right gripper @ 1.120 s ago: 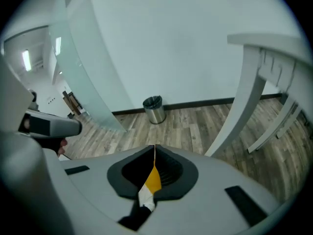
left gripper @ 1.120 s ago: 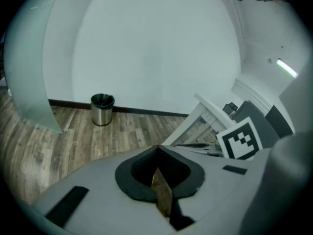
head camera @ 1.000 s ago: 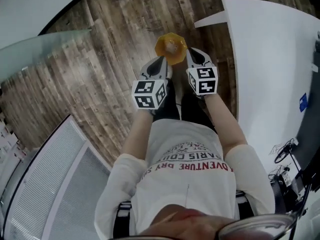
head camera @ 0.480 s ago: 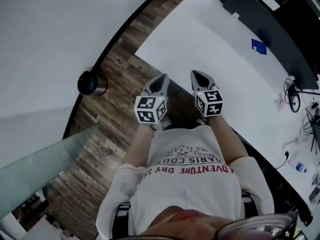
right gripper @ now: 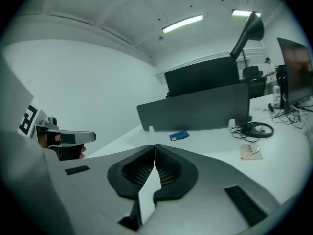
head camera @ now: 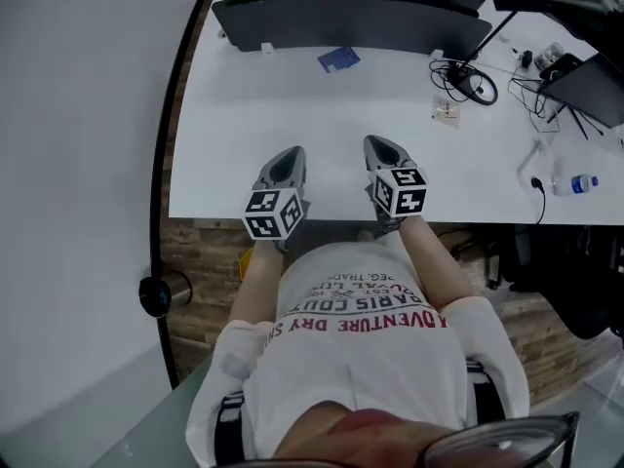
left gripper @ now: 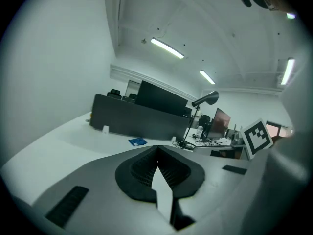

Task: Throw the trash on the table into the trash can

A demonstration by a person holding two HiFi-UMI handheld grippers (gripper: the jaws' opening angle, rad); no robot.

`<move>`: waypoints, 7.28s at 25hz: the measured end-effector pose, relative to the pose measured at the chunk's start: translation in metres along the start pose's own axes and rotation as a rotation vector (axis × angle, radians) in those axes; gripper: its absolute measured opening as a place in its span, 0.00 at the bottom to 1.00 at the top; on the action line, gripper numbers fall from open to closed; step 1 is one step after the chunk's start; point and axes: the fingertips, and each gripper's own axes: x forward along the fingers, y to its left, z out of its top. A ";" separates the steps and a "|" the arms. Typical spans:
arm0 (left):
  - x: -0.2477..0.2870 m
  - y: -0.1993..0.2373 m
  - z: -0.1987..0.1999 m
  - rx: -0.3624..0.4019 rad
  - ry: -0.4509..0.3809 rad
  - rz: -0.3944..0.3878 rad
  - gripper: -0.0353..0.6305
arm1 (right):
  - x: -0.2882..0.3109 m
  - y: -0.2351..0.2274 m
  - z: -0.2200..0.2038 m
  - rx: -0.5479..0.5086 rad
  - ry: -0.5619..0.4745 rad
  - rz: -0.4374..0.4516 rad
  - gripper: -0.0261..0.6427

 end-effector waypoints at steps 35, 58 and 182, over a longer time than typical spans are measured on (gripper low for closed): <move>0.154 -0.131 -0.003 0.032 0.081 -0.169 0.09 | -0.032 -0.207 -0.007 0.024 0.092 -0.180 0.08; 0.307 -0.141 -0.058 0.078 0.264 -0.184 0.09 | 0.058 -0.422 -0.088 0.107 0.441 -0.431 0.39; -0.001 0.008 0.013 0.083 -0.028 0.016 0.09 | 0.027 0.035 0.007 -0.185 0.015 0.042 0.08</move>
